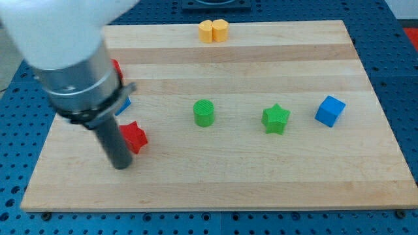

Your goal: Move the red star to the bottom of the green circle

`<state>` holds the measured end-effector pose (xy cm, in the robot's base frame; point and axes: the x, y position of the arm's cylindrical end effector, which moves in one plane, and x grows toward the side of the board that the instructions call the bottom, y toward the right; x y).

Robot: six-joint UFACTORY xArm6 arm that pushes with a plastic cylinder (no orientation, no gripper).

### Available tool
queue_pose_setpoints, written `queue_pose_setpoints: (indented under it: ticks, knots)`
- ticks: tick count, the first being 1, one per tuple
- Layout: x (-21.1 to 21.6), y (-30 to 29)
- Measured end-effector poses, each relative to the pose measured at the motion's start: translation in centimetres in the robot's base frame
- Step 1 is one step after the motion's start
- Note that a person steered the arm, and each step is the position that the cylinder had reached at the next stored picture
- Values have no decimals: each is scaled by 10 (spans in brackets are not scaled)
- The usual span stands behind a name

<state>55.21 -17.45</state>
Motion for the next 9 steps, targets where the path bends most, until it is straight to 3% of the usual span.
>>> queue_pose_setpoints:
  ticks: [1,2,5,7,9]
  knots:
    - [-12,-52]
    - [-50,-56]
    - [-31,64]
    - [-63,32]
    - [-63,71]
